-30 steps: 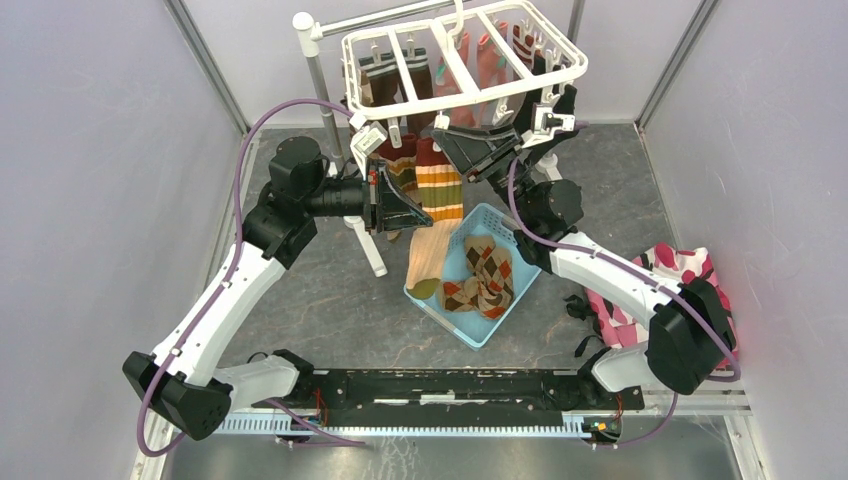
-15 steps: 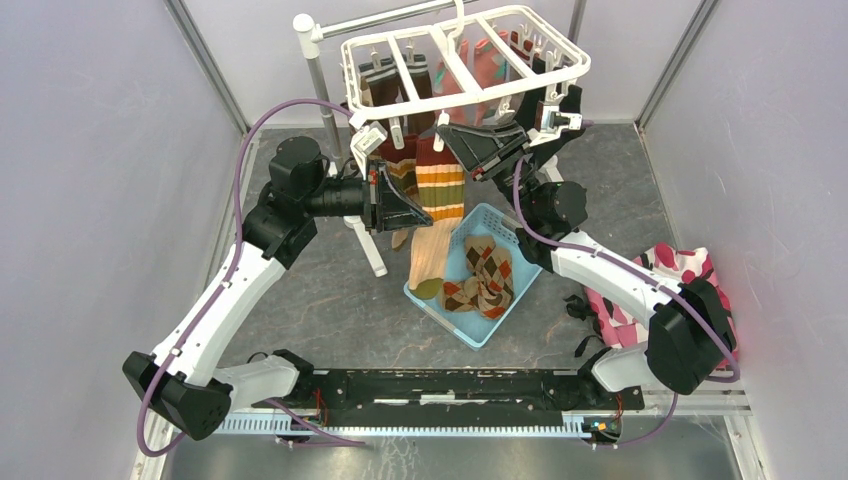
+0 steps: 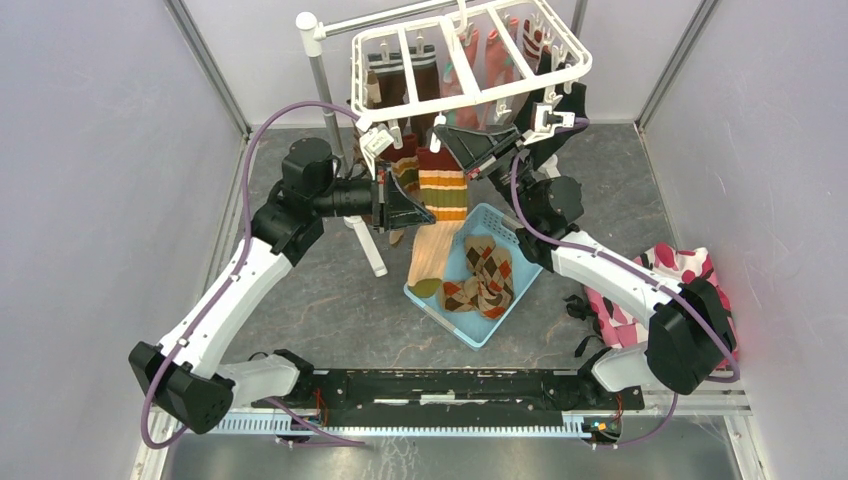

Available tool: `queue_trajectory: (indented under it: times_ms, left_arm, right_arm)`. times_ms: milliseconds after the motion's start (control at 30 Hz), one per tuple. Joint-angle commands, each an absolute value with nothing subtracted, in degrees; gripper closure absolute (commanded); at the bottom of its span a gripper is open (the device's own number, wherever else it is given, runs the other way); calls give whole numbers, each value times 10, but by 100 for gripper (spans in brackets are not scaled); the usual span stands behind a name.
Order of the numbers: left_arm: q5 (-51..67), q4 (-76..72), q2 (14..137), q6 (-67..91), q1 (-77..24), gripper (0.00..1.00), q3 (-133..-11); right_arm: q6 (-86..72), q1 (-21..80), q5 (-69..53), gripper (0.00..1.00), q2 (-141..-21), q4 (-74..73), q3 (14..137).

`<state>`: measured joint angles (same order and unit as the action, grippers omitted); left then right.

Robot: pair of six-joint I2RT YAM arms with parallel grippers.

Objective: Remove the socks clipped to the hanger
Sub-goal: Remove the sock from the hanger, then place the sock in the bin.

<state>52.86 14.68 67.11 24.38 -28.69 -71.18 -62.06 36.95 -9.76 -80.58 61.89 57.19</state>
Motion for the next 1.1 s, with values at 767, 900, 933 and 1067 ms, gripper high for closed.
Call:
queue_trajectory:
  times_ms: [767,900,933,1067]
  left_arm:
    - [389,303,697,52,-343,0,-730]
    - [374,350,669,29,-323,0,-728]
    - [374,357,662,30,-313,0,-726]
    - [383,356,627,42,-238,0,-713]
  right_arm:
    - [-548,351,-127,100,-739,520,600]
    - [-548,349,-133,100,-736,516,600]
    - [-548,350,-134,100,-734,515,600]
    - [-548,346,-138,100,-725,509,596]
